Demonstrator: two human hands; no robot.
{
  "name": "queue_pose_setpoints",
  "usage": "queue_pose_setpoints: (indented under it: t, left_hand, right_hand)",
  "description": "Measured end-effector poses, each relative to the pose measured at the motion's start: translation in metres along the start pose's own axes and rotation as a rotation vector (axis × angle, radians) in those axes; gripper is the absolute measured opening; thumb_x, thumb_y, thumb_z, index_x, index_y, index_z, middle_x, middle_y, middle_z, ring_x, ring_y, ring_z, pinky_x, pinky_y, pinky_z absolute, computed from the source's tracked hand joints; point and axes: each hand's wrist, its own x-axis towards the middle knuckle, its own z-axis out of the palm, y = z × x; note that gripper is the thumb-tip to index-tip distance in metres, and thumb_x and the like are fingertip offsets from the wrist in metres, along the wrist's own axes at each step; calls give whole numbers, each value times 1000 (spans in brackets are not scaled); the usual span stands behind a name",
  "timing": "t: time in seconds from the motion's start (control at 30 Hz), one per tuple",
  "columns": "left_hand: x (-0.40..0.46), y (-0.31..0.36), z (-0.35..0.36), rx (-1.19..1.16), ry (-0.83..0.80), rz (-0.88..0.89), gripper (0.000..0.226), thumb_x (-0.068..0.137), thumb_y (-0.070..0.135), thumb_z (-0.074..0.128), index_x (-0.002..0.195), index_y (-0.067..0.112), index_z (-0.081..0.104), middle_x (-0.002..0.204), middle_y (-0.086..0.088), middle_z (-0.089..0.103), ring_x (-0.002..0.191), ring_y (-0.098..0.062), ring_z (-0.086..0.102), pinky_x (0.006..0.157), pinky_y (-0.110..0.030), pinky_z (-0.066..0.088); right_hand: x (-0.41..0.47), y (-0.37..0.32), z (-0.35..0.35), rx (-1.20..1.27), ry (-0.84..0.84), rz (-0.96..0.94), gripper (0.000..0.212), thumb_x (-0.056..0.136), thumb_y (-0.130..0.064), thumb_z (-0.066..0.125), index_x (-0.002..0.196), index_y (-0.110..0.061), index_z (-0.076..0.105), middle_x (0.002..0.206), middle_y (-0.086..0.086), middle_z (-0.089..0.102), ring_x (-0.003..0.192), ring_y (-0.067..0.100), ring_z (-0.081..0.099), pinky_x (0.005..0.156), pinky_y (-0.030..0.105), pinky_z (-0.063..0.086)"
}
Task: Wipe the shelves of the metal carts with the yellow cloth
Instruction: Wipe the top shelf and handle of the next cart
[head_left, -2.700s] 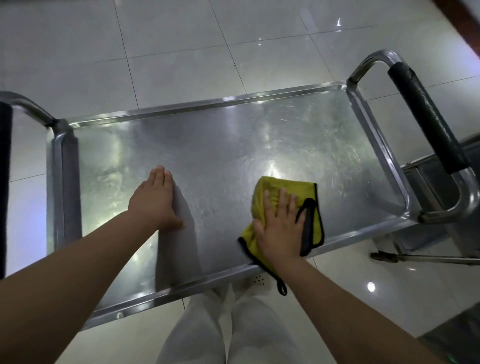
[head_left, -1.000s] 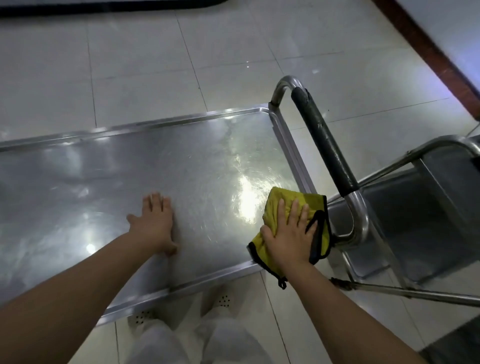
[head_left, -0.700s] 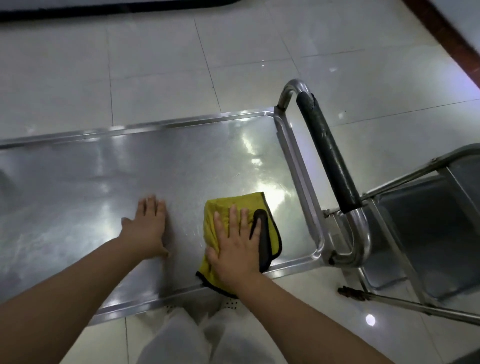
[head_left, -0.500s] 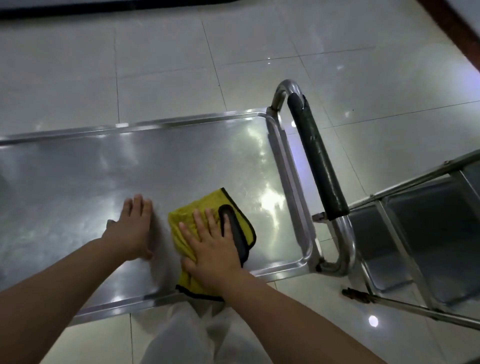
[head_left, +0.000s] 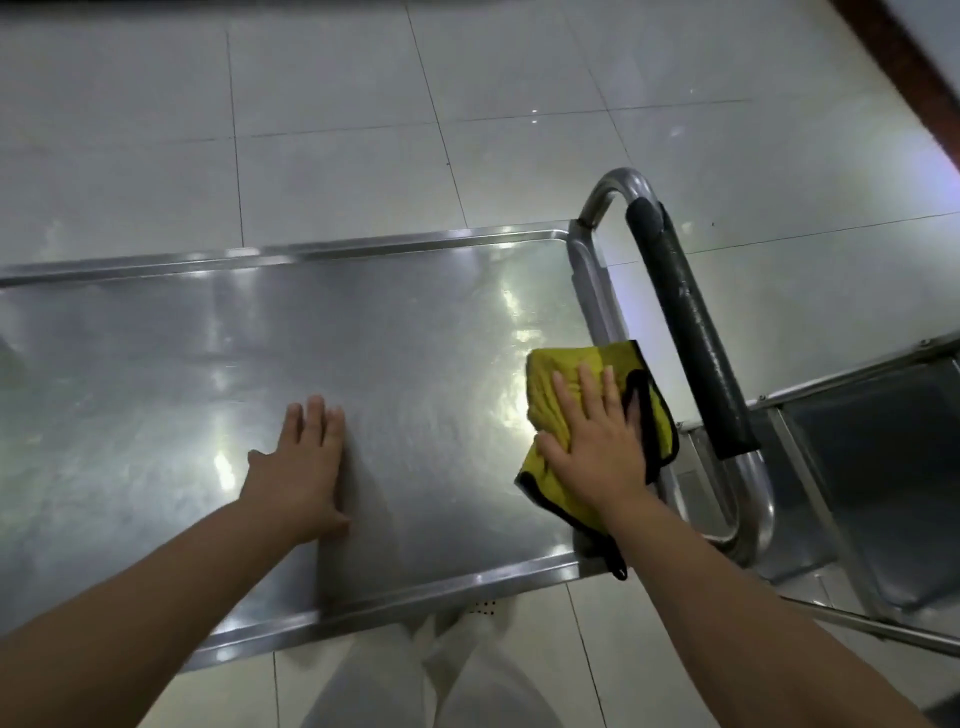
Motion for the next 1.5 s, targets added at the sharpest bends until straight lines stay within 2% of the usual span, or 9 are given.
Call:
queue_pose_setpoints:
  t: [0.1,0.2,0.4,0.53,0.67,0.93,1.1,1.23,1.5]
  left_hand:
    - [3,-5,2,-9,19,23,128,71,56,72,147,12,-22,154,-10,-30,144,-31,-18,109,-54,32]
    - [4,-10,3,-16,21,42,127,72,56,71,147,12,-22,153,-11,-30,143,-33,-19,109,-55,31]
    - [3,-25,3,-11,39,81,125,72,56,69,148,11,-19,155,-11,-25,144,-33,-16,104,-53,38]
    - [5,-32,0,10,42,92,123,72,57,67,149,10,-17,156,-11,-22,144,-34,-13,102,-53,40]
    - [5,-35,-9,161,27,105,126,71,66,63,148,4,-14,157,-19,-13,144,-39,-2,108,-56,28]
    - [5,-34,-12,208,9,99,120,74,68,61,150,8,-11,157,-19,-9,144,-41,3,113,-56,14]
    - [20,-39,-41,99,199,173,72,81,53,60,140,21,33,145,-5,38,128,-24,41,107,-42,31]
    - [50,-45,-58,91,172,135,102,79,53,65,152,18,3,159,-7,-1,145,-29,7,113,-45,19]
    - [66,-44,-56,27,79,61,112,79,42,71,151,19,-11,159,-5,-14,146,-29,-4,115,-39,17]
  right_hand:
    - [10,-31,0,14,-4,205,80,81,-67,10,153,-33,1,162,6,-5,147,31,-11,114,55,-8]
    - [19,-76,1,47,-50,293,74,92,-62,21,152,-30,-9,161,8,-14,145,32,-18,114,57,-12]
    - [33,-167,7,6,-73,25,77,80,-63,1,150,-33,-12,160,8,-14,145,34,-19,110,57,-19]
    - [38,-205,11,1,-94,-234,78,78,-61,2,152,-37,-3,161,4,-14,143,26,-25,114,56,-14]
    - [49,-182,5,-20,-96,-393,71,80,-60,9,149,-42,0,161,-4,-6,144,17,-20,112,44,-22]
    - [62,-59,-21,-15,-97,28,82,73,-69,4,150,-43,-3,161,-5,-9,148,20,-13,116,47,-8]
    - [66,-35,-23,88,-87,187,79,79,-72,16,151,-42,0,162,-2,-9,148,29,-6,116,58,-1]
    - [74,-58,-18,24,-64,184,83,77,-71,6,152,-37,-2,161,4,-10,147,30,-13,113,58,-10]
    - [111,-147,-10,4,-60,-245,71,87,-62,9,150,-35,-9,161,6,-12,145,32,-21,108,55,-25]
